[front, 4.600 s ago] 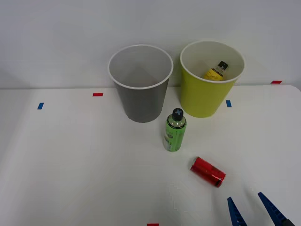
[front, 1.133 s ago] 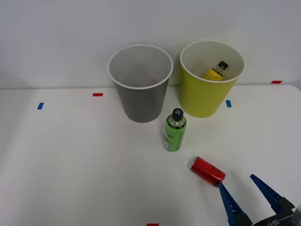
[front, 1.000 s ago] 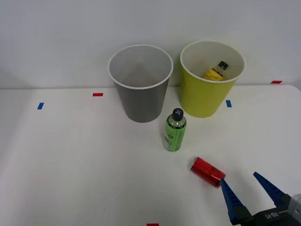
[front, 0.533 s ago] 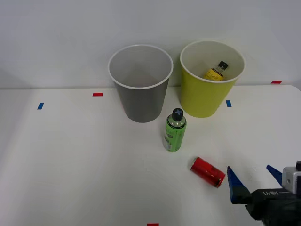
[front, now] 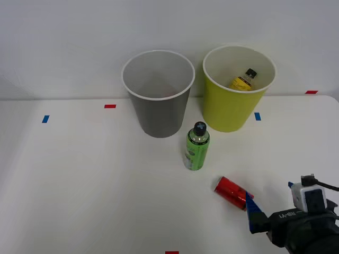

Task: Put cans in the gray bin, plastic bottles in the light green bin

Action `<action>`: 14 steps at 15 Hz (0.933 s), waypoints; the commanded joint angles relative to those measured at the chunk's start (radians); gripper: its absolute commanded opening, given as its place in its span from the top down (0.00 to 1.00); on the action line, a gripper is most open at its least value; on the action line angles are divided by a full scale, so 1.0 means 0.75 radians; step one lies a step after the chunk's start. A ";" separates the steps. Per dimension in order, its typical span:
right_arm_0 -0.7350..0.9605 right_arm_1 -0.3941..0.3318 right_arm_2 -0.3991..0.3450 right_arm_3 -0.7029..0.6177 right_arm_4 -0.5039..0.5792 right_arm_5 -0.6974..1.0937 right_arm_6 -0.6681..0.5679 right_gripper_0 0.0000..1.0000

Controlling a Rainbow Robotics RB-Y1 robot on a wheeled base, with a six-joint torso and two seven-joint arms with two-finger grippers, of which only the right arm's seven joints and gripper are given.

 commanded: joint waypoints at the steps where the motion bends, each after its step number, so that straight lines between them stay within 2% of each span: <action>1: -0.160 -0.140 0.150 -0.002 0.002 0.134 0.016 0.00; 3: -0.301 -0.232 0.293 -0.004 0.000 0.244 0.016 0.00; 6: -0.505 -0.300 0.471 -0.004 0.000 0.389 0.005 0.00; 7: -0.589 -0.314 0.520 -0.004 -0.043 0.445 0.005 0.00; 9: -0.687 -0.330 0.524 -0.004 -0.202 0.492 0.016 0.00; 14: -0.859 -0.400 0.526 -0.004 -0.448 0.545 0.032 0.00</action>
